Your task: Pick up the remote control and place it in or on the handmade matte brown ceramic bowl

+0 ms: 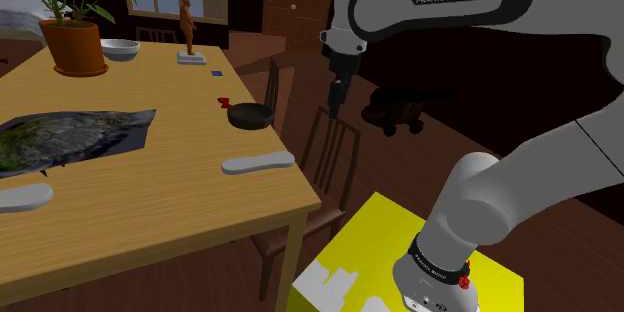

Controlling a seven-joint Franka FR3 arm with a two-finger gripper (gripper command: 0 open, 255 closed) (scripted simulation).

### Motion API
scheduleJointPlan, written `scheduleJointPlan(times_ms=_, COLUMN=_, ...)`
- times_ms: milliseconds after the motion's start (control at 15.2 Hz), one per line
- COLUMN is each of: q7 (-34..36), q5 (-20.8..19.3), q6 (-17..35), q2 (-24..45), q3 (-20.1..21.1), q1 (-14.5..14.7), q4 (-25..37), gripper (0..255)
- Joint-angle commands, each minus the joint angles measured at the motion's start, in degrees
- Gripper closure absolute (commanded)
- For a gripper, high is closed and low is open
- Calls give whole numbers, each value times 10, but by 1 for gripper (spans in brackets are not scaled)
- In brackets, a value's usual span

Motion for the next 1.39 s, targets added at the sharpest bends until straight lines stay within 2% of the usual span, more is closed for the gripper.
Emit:
scheduleJointPlan(times_ms=0, q7=-36, q5=0, q6=36, q2=35, q3=-7, q1=12, q4=3, gripper=0)
scheduleJointPlan(times_ms=726, q7=-214, q5=28, q6=197, q2=229, q3=-12, q1=77, q4=47, gripper=0)
scheduleJointPlan(times_ms=1122, q7=-309, q5=49, q6=261, q2=331, q3=5, q1=106, q4=87, gripper=0)
scheduleJointPlan(times_ms=1320, q7=-315, q5=50, q6=280, q2=346, q3=7, q1=107, q4=84, gripper=0)
